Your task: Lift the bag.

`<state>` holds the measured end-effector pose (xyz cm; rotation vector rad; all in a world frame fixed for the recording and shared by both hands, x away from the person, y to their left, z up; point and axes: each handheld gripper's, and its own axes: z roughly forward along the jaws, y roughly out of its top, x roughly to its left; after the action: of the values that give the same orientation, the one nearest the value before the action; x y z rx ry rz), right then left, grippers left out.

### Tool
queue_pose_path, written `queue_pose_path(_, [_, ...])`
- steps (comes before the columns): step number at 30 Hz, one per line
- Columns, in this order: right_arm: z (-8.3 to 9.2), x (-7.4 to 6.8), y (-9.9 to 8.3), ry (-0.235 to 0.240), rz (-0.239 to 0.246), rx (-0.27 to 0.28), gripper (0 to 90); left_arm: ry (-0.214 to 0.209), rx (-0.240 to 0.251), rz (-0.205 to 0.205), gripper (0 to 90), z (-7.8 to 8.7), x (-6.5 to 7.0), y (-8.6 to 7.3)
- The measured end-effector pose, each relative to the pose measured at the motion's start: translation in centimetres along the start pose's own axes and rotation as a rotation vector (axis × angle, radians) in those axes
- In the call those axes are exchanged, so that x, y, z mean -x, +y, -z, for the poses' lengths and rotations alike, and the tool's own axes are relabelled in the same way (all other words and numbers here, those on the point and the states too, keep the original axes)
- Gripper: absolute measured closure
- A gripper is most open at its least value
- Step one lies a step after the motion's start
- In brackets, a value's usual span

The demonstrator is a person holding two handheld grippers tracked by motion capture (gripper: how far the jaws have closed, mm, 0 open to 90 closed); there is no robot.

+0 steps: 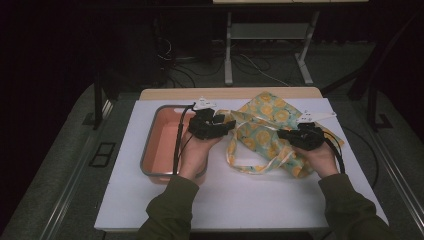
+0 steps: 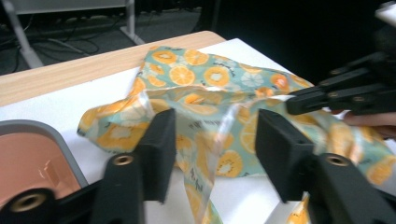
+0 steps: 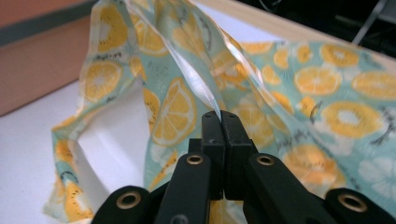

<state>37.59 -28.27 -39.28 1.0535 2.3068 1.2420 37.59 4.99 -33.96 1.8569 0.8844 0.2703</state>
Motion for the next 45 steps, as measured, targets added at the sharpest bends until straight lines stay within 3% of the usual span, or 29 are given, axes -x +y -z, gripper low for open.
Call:
queue_pose_path(1, [-0.1,0.1,-0.2,0.008,-0.015,-0.001,86.9,-0.009,0.002,-0.014,43.9,0.2,0.1,-0.1])
queue_pose_path(4, [0.4,0.2,-0.2,0.051,-0.051,0.011,64.1,-0.036,0.007,-0.044,37.1,1.2,0.1,-0.4])
queue_pose_path(7, [1.4,-0.1,0.0,0.086,-0.062,0.038,47.9,-0.059,0.017,-0.076,32.2,2.4,0.0,-0.9])
queue_pose_path(12, [2.9,-1.1,0.1,0.148,-0.065,0.054,31.7,-0.085,0.026,-0.101,25.0,4.5,-0.3,-1.9])
queue_pose_path(17, [4.0,-2.1,-0.4,0.16,-0.041,0.084,21.3,-0.114,0.04,-0.118,18.0,6.5,-0.7,-3.3])
queue_pose_path(19, [4.5,-2.3,-0.7,0.175,-0.045,0.096,19.2,-0.123,0.045,-0.127,15.6,7.3,-0.8,-3.8])
queue_pose_path(26, [5.9,-2.9,-2.3,0.16,-0.022,0.117,17.0,-0.127,0.053,-0.147,10.8,9.9,-1.2,-6.1])
queue_pose_path(32, [6.5,-3.3,-3.7,0.149,-0.003,0.104,14.8,-0.128,0.039,-0.17,2.9,11.5,-1.3,-8.3])
queue_pose_path(35, [6.5,-3.5,-4.3,0.143,0.007,0.101,14.8,-0.149,0.039,-0.165,0.6,12.0,-1.5,-9.3])
queue_pose_path(42, [6.6,-3.7,-5.2,0.128,0.011,0.097,12.1,-0.117,0.063,-0.199,0.0,13.0,-2.1,-10.4])
queue_pose_path(45, [6.9,-3.7,-5.6,0.118,0.012,0.106,12.0,-0.112,0.089,-0.181,0.0,13.4,-2.6,-10.9])
